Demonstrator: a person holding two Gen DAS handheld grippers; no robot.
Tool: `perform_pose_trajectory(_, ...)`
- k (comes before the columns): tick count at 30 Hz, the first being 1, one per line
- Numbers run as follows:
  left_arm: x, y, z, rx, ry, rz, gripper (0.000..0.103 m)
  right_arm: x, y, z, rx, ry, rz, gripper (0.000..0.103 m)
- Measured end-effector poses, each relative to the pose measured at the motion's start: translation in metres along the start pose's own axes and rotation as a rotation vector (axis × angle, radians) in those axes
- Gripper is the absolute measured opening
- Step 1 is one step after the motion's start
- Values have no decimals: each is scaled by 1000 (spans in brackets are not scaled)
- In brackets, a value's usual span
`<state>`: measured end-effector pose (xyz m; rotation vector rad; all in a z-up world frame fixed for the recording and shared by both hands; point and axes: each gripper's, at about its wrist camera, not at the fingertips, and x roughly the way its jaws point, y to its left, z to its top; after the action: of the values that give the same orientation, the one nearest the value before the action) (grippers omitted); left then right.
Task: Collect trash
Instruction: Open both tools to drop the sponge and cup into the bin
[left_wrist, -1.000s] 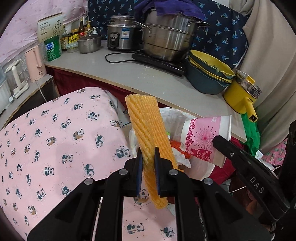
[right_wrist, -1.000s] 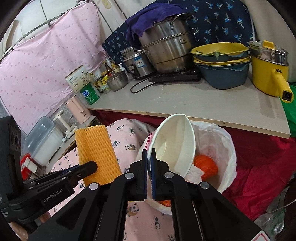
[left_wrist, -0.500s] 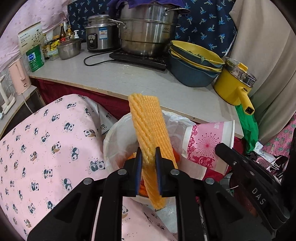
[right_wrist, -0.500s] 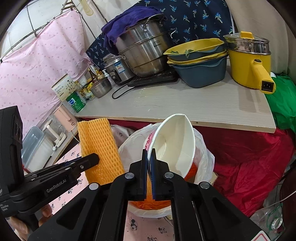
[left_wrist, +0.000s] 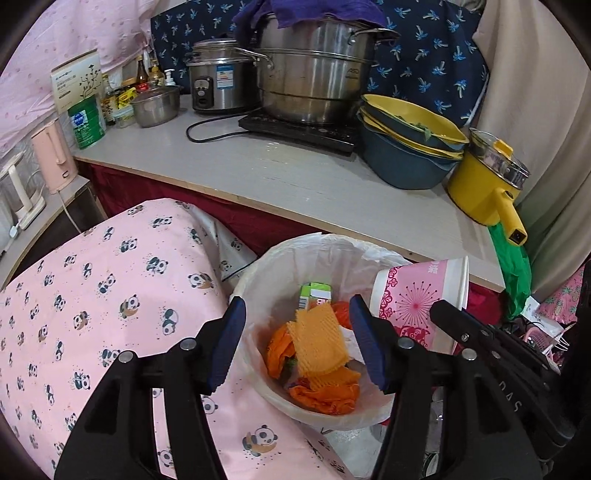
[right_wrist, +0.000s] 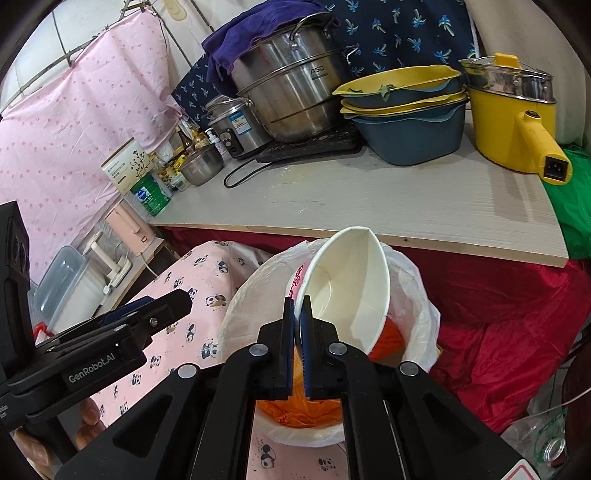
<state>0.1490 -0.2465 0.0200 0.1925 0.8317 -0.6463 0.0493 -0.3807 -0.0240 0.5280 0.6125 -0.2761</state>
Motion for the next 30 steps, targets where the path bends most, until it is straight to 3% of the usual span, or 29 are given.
perform_pose_trajectory(7,-3,15,-3,-16,-8,43,56,14,17,5,-28,15,13,9)
perform_pose_trajectory(16,-6,24,-10,-30,-23,92,64,11,30,7,-54,14,16,11)
perform_pose_trajectory(30,-30,25,-21,-32,-71,147,79,-20,42,2,-130,-30,-61,55)
